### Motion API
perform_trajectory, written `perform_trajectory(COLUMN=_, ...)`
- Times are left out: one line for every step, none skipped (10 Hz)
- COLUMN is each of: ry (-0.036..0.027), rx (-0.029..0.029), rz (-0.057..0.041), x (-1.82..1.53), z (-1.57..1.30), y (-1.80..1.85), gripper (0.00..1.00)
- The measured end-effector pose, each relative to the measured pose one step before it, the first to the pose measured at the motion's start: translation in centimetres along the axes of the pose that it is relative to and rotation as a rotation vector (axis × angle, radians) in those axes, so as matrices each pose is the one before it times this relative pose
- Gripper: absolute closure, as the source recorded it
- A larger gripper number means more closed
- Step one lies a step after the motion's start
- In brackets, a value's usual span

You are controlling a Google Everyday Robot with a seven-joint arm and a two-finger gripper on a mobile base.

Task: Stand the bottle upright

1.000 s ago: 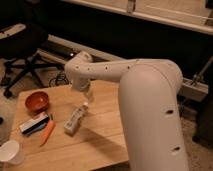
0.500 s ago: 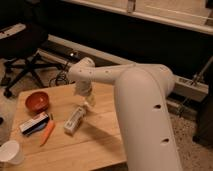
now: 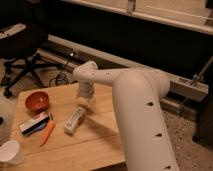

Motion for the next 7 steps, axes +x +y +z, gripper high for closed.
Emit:
perform_trajectory(ry=-0.00773, rx=-0.00851, rz=-0.00307, x=0.163, z=0.375, y=0.016, gripper=0.2)
perform_trajectory(ry=-0.005, rx=-0.0081, rz=-0.00649, x=0.049, z=0.281, y=-0.081, gripper=0.2)
perform_trajectory(ry=-0.00356, rx=-0.00997, rz=-0.01098, x=-0.106, z=0.314, y=-0.156, gripper=0.2)
perform_trajectory(ry=-0.00425, rx=-0.0095, rz=-0.01423, x=-0.329, z=0.333, y=-0.309, gripper=0.2)
perform_trajectory(ry=-0.00421, rx=-0.00957, rz=-0.01298, x=-0.38, z=0.355, y=-0.351, gripper=0.2)
perform_trajectory(ry=-0.00211, rx=-0.00941, rz=-0.00632, x=-0.126, z=0.285, y=-0.067, gripper=0.2)
perform_trajectory(ry=-0.00136, rx=-0.00975, rz=-0.00285, x=-0.034, z=0.254, y=0.01, gripper=0.2)
